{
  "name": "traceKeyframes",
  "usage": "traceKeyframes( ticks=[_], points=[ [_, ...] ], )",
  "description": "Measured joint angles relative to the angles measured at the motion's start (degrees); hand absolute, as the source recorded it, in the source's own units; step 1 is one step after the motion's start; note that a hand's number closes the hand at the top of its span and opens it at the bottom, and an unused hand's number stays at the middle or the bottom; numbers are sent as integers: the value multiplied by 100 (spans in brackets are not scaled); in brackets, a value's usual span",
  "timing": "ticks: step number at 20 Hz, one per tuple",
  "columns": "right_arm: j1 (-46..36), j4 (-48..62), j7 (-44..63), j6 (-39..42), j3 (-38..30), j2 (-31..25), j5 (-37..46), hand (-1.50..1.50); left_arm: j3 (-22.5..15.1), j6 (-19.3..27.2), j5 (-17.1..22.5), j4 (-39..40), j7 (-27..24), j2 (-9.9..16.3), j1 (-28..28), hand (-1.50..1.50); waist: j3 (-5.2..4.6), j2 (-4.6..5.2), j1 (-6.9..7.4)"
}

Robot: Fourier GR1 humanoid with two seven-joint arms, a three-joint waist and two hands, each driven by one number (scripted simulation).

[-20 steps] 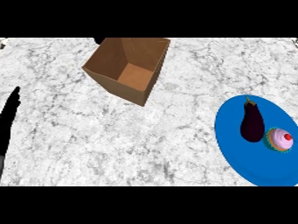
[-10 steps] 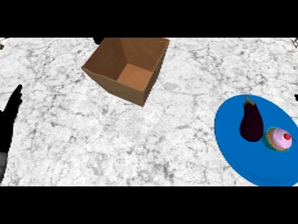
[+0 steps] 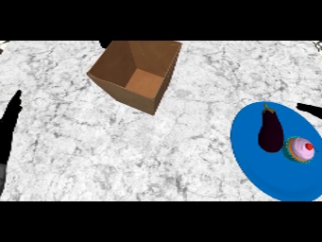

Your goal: Pick the cupcake from the plate and place it in the cardboard box

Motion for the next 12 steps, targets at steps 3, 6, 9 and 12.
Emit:
traceKeyframes(
  ticks=[3, 6, 9, 12],
  points=[
    [-114, 60, -23, 178, -146, 79, 208, -150, 148, -130, -68, 60, -65, -70, 29, 0, -1, -1, -3],
    [1, -20, -4, 176, -215, 286, 411, -150, 223, -180, -192, 59, -33, -180, 15, 0, -2, -2, -12],
    [-12, -80, -137, 393, -377, 315, 410, -150, 384, -308, -233, 232, -173, -174, -28, 0, -1, -1, -17],
    [131, -452, -98, 619, -505, 390, 372, -150, 462, -361, -300, 219, -148, -242, -24, 0, -2, -6, -30]
  ],
)
